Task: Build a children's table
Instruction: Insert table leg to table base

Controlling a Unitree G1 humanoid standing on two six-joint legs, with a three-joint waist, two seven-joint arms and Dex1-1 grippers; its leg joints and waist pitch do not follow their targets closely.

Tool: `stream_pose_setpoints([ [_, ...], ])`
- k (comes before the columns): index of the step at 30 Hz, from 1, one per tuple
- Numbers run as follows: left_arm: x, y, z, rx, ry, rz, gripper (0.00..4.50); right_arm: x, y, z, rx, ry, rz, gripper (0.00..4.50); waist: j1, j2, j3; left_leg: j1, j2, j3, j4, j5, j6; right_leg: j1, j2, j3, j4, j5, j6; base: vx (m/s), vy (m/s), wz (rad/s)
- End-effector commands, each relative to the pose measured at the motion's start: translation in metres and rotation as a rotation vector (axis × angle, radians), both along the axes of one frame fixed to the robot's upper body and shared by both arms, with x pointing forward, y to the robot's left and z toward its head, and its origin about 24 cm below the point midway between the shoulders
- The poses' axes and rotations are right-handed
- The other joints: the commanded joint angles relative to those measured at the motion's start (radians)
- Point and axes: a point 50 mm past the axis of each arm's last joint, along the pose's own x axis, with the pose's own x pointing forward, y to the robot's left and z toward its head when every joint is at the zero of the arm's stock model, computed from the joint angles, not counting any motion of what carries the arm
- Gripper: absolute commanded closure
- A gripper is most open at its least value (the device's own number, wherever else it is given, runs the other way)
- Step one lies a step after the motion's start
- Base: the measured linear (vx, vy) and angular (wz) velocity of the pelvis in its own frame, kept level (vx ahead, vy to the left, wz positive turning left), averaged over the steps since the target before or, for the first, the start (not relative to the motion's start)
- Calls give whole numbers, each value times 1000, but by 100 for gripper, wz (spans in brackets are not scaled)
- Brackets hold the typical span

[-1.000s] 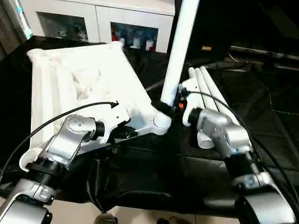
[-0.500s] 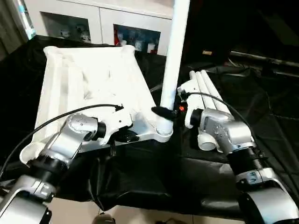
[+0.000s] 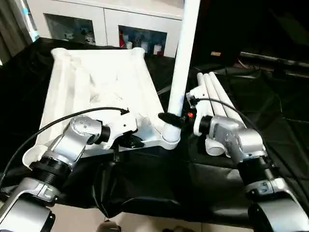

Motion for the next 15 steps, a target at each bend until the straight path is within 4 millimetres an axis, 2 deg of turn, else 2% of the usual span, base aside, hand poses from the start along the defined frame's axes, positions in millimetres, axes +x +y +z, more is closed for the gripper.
stream_pose_setpoints([
  [1, -9, -14, -7, 28, 44, -109, 450, 0, -6, -6, 9, 14, -41, 260, -6, 31, -69, 15, 18, -3, -76, -211, -54, 54, -84, 38, -73, -177, -190, 0, 0, 0],
  [2, -9, -14, -7, 28, 44, -110, 450, -1, -6, -7, 11, 19, -42, 260, -7, 31, -69, 15, 18, -3, -76, -211, -53, 54, -84, 39, -73, -185, -189, 0, 0, 0],
  [3, -8, -13, -8, 33, 44, -111, 450, -2, -6, -9, 12, 27, -42, 260, -6, 37, -69, 16, 18, -4, -76, -212, -53, 53, -84, 39, -74, -192, -187, 0, 0, 0],
  [6, -7, -11, -9, 43, 45, -109, 450, -5, -4, -12, 6, 43, -27, 260, -6, 37, -69, 15, 18, -3, -77, -207, -47, 54, -84, 40, -75, -195, -185, 0, 0, 0],
  [11, -7, -10, -9, 48, 43, -100, 450, -5, -5, -16, 13, 47, -29, 260, -6, 39, -67, 21, 19, -5, -81, -235, -50, 52, -86, 40, -82, -256, -175, 0, 0, 0],
  [12, -7, -9, -9, 44, 44, -94, 450, -5, -7, -17, 30, 52, -44, 260, -6, 36, -66, 22, 19, -5, -81, -239, -49, 51, -86, 40, -83, -265, -174, 0, 0, 0],
  [13, -7, -9, -9, 43, 44, -91, 450, -5, -8, -19, 47, 61, -59, 260, -7, 38, -66, 22, 19, -5, -81, -244, -50, 50, -87, 40, -84, -271, -174, 0, 0, 0],
  [15, -7, -9, -9, 43, 44, -89, 450, -6, -10, -22, 55, 69, -69, 260, -6, 35, -66, 22, 19, -5, -81, -242, -47, 51, -87, 40, -84, -272, -174, 0, 0, 0],
])
